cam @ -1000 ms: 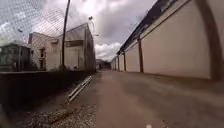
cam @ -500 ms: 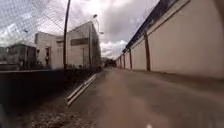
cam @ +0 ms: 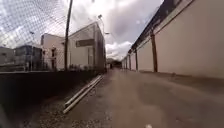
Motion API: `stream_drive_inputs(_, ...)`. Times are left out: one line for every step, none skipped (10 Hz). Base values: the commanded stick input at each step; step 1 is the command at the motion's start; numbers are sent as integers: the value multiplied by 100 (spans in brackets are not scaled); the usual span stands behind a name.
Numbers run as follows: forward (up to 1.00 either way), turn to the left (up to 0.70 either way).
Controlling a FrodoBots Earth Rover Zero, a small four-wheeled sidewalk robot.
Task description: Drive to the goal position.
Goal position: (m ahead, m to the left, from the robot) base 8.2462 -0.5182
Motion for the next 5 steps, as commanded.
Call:
stream_drive_inputs(60,15)
stream_drive_inputs(60,15)
stream_drive_inputs(60,15)
stream_drive_inputs(60,15)
stream_drive_inputs(60,15)
